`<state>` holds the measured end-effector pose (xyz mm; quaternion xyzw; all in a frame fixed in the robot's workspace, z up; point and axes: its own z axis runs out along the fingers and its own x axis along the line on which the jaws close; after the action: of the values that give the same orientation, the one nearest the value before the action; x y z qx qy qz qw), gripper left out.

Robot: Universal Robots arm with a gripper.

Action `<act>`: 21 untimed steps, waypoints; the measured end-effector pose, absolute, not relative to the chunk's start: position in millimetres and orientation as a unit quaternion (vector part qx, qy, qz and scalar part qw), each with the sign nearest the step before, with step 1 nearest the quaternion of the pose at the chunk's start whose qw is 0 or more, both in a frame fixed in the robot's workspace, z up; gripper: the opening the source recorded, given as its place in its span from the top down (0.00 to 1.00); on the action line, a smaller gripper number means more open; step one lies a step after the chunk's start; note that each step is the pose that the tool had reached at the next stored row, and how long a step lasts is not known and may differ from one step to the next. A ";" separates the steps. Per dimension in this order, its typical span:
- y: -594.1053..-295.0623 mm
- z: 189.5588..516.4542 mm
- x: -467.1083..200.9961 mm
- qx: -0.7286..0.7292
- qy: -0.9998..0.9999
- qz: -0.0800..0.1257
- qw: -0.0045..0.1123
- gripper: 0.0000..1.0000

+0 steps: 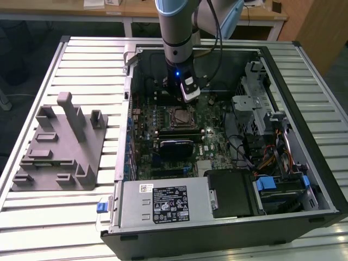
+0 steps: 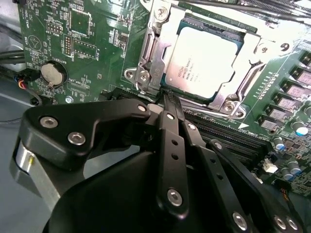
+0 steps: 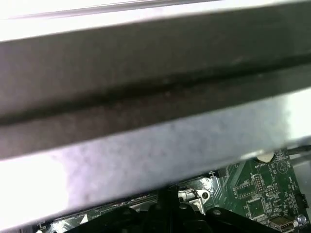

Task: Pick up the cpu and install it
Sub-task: 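Install the first cpu locking lever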

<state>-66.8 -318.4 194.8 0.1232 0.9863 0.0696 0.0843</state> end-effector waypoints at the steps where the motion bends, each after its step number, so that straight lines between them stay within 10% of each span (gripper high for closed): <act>1: -318.4 195.7 -66.8 0.123 0.986 0.070 0.084 0.89; 21: -311.2 199.5 -67.3 0.125 0.986 0.074 0.084 0.89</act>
<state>-67.3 -311.2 199.5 0.1249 0.9858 0.0740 0.0838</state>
